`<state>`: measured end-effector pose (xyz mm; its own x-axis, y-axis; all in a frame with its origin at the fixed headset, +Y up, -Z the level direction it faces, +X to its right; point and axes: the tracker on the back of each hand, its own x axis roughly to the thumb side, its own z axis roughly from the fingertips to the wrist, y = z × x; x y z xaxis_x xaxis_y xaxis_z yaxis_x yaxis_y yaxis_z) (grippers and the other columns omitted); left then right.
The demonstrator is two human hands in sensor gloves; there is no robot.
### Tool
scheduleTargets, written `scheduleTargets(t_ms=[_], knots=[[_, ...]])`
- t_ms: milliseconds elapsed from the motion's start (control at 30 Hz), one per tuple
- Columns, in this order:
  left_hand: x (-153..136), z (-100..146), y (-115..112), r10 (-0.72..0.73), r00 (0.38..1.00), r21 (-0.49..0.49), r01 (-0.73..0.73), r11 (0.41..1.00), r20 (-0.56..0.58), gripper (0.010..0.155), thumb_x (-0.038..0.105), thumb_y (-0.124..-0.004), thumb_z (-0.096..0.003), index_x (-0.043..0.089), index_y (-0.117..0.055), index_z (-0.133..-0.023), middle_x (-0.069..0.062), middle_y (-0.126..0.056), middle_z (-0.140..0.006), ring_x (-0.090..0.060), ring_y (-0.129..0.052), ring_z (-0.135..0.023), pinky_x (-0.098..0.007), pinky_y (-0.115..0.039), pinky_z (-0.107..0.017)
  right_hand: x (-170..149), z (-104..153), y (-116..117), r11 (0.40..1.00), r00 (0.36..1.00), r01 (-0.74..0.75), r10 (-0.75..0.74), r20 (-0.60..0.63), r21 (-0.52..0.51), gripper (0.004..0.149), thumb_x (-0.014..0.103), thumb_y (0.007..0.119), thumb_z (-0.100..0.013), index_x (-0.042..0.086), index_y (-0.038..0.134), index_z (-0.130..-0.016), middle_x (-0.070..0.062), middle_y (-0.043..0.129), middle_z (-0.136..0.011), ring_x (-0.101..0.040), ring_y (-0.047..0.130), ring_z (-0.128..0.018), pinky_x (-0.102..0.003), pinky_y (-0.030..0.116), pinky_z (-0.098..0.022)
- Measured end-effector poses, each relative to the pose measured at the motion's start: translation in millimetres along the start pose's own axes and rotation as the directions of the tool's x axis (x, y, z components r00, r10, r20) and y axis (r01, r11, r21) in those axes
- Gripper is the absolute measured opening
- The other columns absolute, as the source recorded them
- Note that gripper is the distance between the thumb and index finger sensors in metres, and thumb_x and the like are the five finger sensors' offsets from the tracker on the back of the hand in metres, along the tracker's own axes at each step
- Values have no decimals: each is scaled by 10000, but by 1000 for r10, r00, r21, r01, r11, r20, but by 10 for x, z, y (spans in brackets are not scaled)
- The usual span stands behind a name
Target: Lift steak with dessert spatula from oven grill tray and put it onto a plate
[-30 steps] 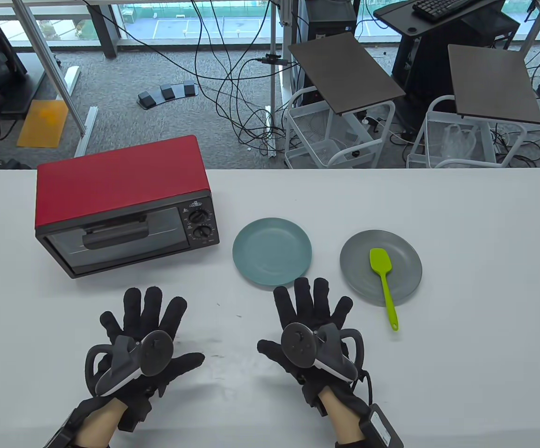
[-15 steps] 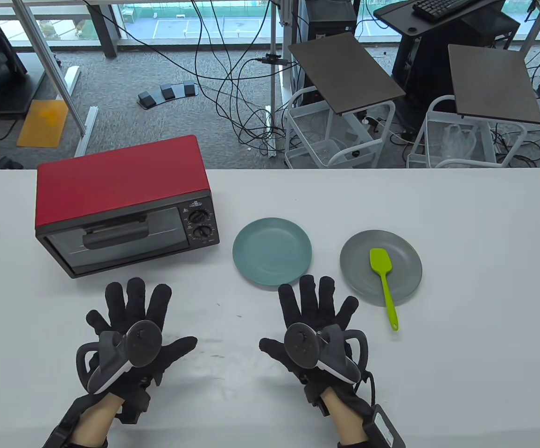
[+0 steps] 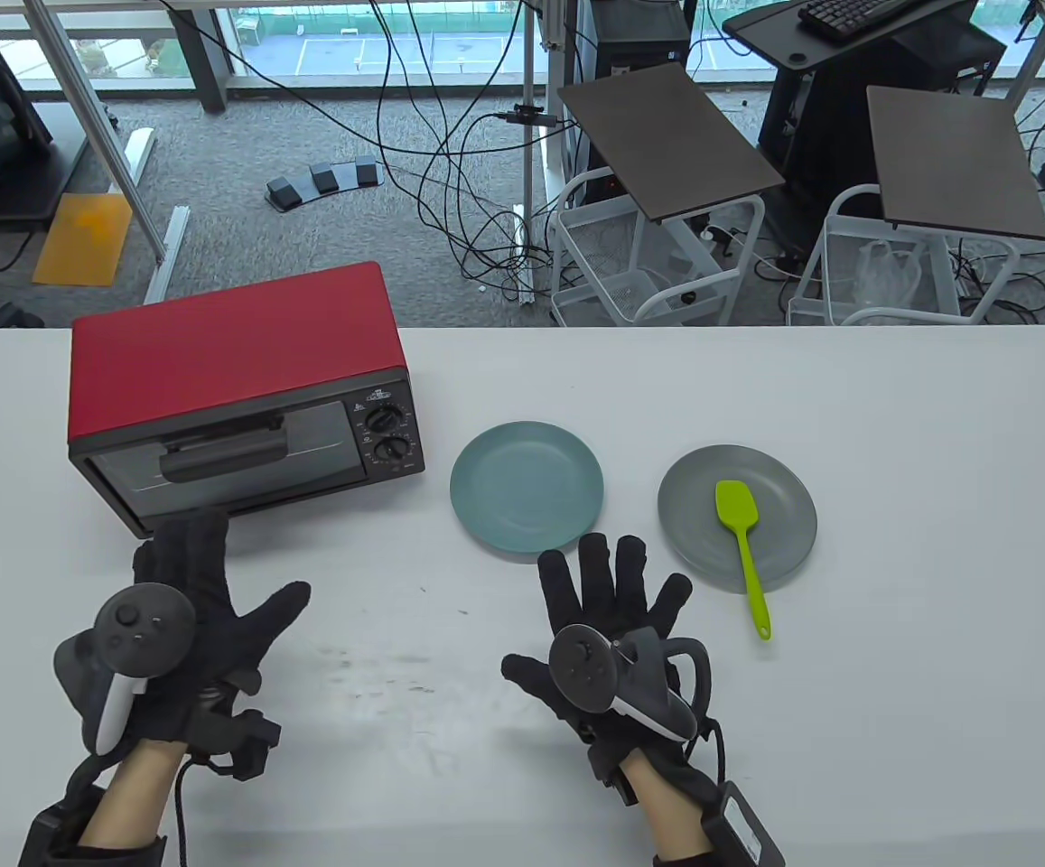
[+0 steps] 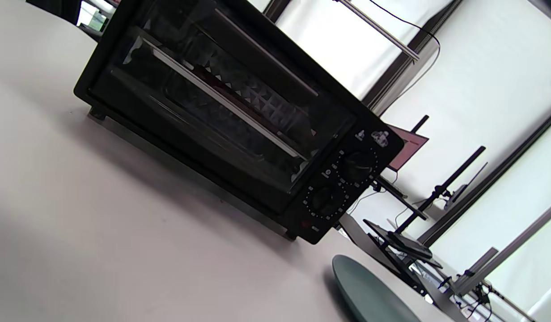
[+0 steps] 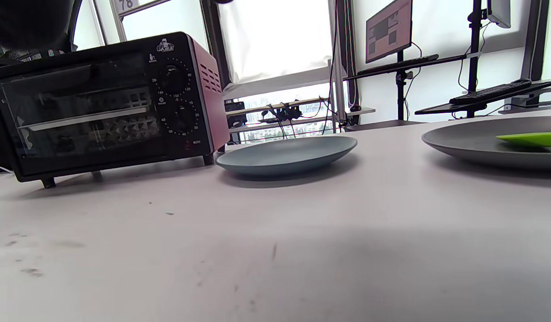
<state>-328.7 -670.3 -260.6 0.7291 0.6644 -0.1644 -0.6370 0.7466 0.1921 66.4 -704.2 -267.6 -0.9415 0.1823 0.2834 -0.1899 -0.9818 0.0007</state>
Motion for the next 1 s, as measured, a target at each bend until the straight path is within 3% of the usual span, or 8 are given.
scheduleTargets(t_ms=[167,300,433,567,1000], knots=[[-140,-163,108,216,970,-28,-220,975,-112,1114,955,-729,-247,430,-189,-1067,-7,-191,-1224,-482,-326,-1163,-774,-562,-705,-15,-3,0,1000,1000,1,-1,-9,7,1026,785,618,-441,215,149,-1153,-208,15,-1178,-537,-54,-1015,-867,120,-608],[-208,-266,127,269,951,2,-272,962,-152,1109,962,-721,-257,415,-204,-1071,-2,-239,-1225,-460,-414,-1163,-733,-641,-704,-29,-3,-3,1000,1000,4,-4,-20,5,1016,780,617,-445,215,154,-1152,-207,23,-1179,-537,-46,-1017,-866,125,-608],[-324,-399,97,433,867,7,-446,895,-247,1113,963,-724,-266,402,-199,-1071,1,-254,-1224,-448,-454,-1160,-704,-684,-705,-50,-7,-4,1000,999,14,-13,-33,15,1013,776,618,-447,214,153,-1150,-210,26,-1178,-537,-41,-1017,-864,131,-612],[-412,-520,64,445,844,-19,-472,882,-299,1123,980,-699,-289,389,-161,-1078,-6,-227,-1230,-447,-451,-1163,-694,-684,-710,-64,-10,-8,1000,999,12,-12,-43,12,1013,775,618,-448,215,148,-1150,-208,24,-1178,-538,-40,-1017,-863,134,-613],[-643,-884,-196,696,574,-82,-793,603,-432,1116,972,-675,-378,376,-53,-1087,18,-205,-1243,-391,-458,-1181,-654,-691,-737,-99,-21,-7,999,998,25,-24,-59,21,1002,771,613,-454,215,154,-1149,-209,35,-1180,-537,-32,-1019,-862,140,-615]])
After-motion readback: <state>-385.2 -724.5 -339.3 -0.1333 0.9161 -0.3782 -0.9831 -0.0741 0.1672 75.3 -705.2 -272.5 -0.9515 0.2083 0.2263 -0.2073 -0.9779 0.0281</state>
